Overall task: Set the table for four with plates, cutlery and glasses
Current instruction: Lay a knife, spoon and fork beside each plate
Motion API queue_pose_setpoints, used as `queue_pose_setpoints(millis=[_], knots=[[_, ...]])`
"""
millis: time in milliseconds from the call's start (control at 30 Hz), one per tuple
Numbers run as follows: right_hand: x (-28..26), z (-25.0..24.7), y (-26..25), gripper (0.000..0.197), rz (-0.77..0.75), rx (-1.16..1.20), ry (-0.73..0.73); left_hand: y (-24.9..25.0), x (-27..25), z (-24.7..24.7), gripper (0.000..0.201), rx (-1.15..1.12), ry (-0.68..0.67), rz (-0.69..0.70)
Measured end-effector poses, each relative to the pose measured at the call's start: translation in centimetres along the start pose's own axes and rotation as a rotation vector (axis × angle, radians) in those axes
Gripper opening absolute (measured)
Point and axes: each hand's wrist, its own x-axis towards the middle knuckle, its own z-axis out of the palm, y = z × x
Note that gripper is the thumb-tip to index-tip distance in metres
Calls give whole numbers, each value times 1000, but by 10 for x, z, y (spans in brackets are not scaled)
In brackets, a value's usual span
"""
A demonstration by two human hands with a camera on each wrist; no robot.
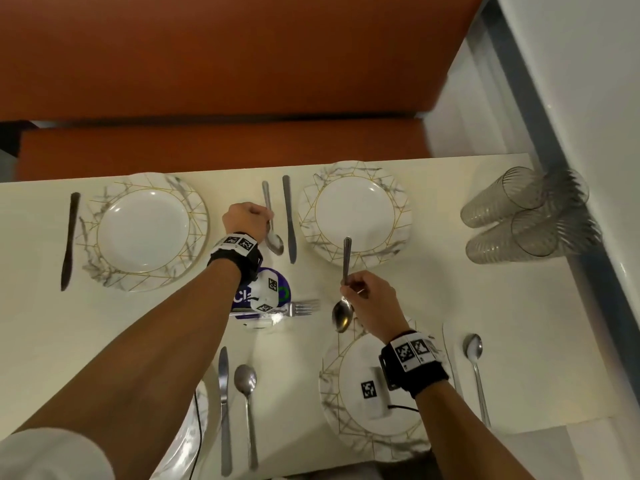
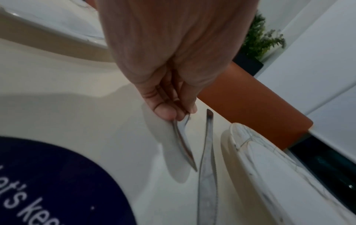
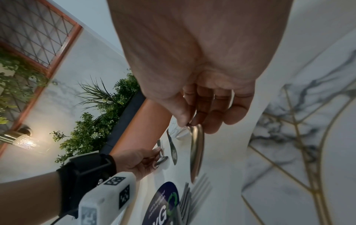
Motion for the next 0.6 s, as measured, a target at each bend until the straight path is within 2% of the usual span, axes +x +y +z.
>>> queue_pose_setpoints(millis=[200, 467, 600], knots=[[4, 1, -4, 7, -24, 17, 11, 1, 0, 4, 15, -19, 40, 5], [1, 4, -2, 4, -36, 16, 8, 2, -3, 5, 11, -35, 47, 33], [0, 6, -2, 6, -39, 12, 16, 0, -3, 4, 13, -70, 29, -7]])
